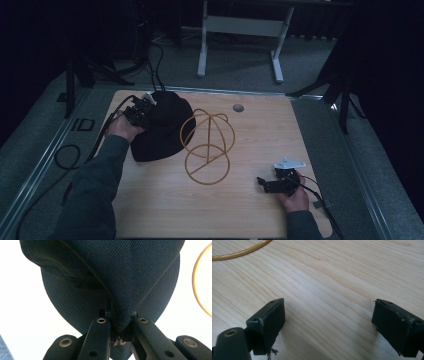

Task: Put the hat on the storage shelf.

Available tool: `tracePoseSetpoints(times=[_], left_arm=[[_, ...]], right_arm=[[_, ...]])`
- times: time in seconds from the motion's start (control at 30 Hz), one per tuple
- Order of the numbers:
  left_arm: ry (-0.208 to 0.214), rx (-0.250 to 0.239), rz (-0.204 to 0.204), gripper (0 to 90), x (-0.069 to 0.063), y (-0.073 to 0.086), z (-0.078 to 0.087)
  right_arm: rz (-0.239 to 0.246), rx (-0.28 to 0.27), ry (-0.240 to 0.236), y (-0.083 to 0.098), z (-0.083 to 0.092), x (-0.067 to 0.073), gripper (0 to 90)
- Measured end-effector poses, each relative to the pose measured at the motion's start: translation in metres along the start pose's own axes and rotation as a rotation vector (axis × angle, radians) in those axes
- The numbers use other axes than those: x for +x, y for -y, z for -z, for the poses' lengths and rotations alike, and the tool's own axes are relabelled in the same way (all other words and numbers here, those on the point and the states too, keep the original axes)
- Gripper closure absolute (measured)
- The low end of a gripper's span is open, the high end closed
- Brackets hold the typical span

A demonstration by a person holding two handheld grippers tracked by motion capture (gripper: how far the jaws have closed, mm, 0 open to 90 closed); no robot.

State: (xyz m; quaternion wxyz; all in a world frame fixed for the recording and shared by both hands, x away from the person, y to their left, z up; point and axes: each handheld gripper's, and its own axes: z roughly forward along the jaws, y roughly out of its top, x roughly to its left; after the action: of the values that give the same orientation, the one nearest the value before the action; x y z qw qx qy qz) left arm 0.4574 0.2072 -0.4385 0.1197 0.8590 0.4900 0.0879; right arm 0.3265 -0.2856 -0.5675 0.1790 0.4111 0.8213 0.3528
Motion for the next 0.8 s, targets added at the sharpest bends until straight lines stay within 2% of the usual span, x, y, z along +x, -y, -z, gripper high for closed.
tracePoseSetpoints(times=[0.37,0.8], left_arm=[[0.017,0.002,-0.027,88.2,0.003,0.004,0.014],[0.036,-0.03,-0.017,88.5,0.009,0.009,0.027]], right_arm=[[0.0,0.0,0.0,0.0,0.0,0.0,11.3],[0.0,0.0,0.0,0.0,0.0,0.0,11.3]])
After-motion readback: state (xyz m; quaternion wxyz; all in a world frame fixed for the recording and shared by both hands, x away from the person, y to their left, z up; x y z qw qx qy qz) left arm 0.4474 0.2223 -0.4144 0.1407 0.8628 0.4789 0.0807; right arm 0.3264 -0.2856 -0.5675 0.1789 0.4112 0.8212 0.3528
